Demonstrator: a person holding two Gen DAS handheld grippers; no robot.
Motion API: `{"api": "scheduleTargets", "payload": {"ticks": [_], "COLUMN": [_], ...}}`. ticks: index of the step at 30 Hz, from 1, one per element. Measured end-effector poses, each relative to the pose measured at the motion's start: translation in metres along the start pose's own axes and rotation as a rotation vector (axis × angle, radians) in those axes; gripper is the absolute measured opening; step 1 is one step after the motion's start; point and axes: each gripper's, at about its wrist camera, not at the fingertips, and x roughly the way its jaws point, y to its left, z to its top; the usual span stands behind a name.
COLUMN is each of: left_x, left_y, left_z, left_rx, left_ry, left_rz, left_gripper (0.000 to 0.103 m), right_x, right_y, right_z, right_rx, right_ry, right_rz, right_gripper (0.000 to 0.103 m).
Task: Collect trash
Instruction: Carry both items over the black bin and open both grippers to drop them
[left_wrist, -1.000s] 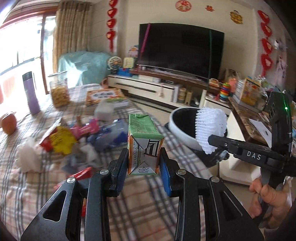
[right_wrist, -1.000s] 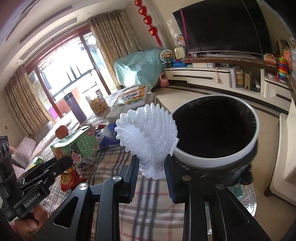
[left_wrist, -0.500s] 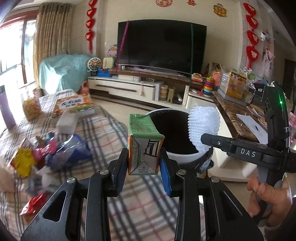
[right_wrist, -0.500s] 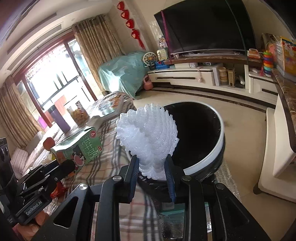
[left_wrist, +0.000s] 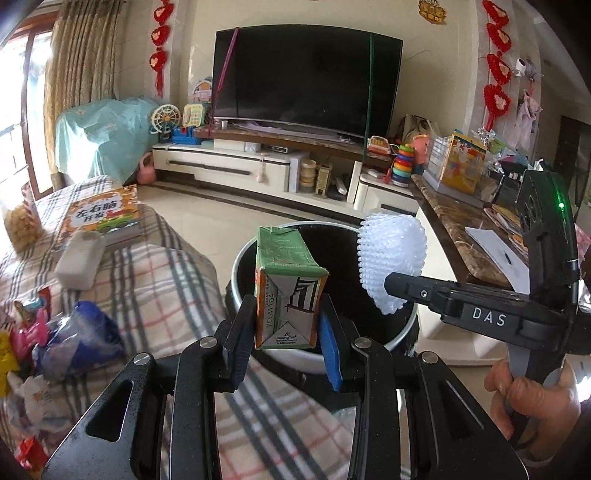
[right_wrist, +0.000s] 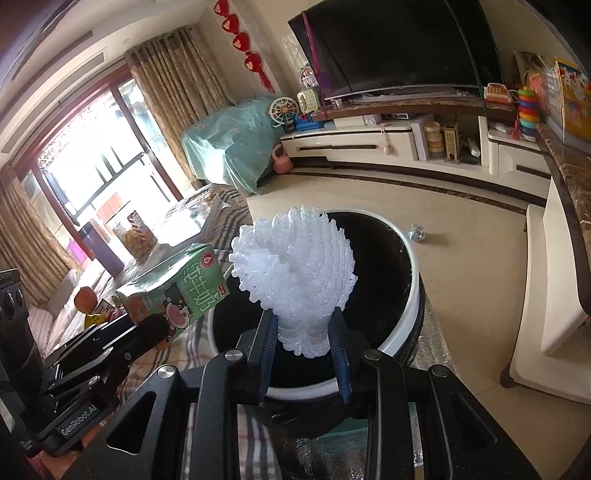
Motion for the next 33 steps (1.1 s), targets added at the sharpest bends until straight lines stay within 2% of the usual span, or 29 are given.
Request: {"api": "scheduleTargets", "payload": {"ticks": [7, 14, 15, 17, 19, 21, 23, 27, 30, 33], "left_x": [0.018, 0.030, 0.030, 0.030, 0.026, 0.019, 0.014, -0.001, -0.013, -0.027], "left_y": [-0.002, 0.002, 0.003, 0.005, 0.007, 0.008, 0.009, 0.019, 0.029, 0.042], "left_z": [0.006, 0.007, 0.007, 0.007, 0.006, 0.003, 0.000, -0.009, -0.017, -0.027], "left_rx": [0.005, -0.006, -0.013, -0.024, -0.031, -0.032, -0.034, -0.057, -0.078, -0.097], "left_ry": [0.021, 0.060, 0.061, 0.065, 0.058, 0.042, 0.043, 0.037, 0.035, 0.032], "left_rz": [-0.009, -0.031, -0.033, -0.036, -0.031, -0.022, -0.011, 0.010, 0.024, 0.040], "left_gripper": [0.031, 0.032, 0.032, 0.039, 0.056, 0.059, 0.061, 0.068, 0.070, 0.072], "right_x": [0.008, 0.016, 0.017, 0.018, 0.017, 0.013, 0.009, 0.001, -0.004, -0.008], "right_y": [-0.008, -0.016, -0.017, -0.020, -0.022, -0.024, -0.024, -0.016, -0.007, 0.006], "right_z": [0.010, 0.015, 0.016, 0.017, 0.019, 0.019, 0.019, 0.016, 0.012, 0.004], "right_rx": [0.005, 0.016, 0.018, 0.028, 0.036, 0.049, 0.057, 0.058, 0.056, 0.051], "right_ry": [0.012, 0.033, 0.036, 0.041, 0.036, 0.024, 0.011, -0.015, -0.034, -0.047], "right_rz": [0.000, 0.001, 0.001, -0.007, -0.009, -0.009, -0.002, -0.004, -0.002, 0.000], "right_gripper": [0.028, 0.033, 0.038, 0.051, 0.055, 0.070, 0.077, 0.083, 0.091, 0.094]}}
